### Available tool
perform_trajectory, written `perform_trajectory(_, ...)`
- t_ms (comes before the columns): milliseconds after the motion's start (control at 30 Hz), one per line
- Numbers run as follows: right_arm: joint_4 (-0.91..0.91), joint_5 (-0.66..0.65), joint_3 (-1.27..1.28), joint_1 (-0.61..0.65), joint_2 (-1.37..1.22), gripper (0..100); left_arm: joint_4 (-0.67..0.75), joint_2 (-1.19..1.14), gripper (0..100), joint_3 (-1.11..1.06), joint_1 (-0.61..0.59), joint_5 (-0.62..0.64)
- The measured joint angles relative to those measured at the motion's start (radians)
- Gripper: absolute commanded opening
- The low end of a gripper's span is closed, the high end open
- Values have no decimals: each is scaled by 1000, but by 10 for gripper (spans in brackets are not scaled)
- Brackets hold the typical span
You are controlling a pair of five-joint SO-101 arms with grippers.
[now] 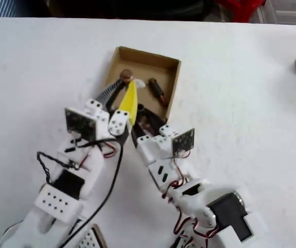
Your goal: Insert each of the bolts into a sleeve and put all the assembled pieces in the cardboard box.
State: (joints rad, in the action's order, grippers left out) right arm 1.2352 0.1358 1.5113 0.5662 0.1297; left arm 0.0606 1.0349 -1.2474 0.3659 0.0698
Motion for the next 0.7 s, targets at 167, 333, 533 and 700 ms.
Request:
perform_trajectory(167, 0, 0, 0, 0, 0, 15, 0, -153, 20, 72, 0, 6)
perform_trajectory(333, 0, -3, 0, 0, 0, 15, 15, -161, 20, 74, 3, 6)
perform_trajectory(533, 0, -6, 0, 0, 0, 15, 18, -167, 20, 74, 43, 5)
perform_trajectory(700, 0, -6, 0, 0, 0, 15, 18, -173, 20, 74, 48, 6)
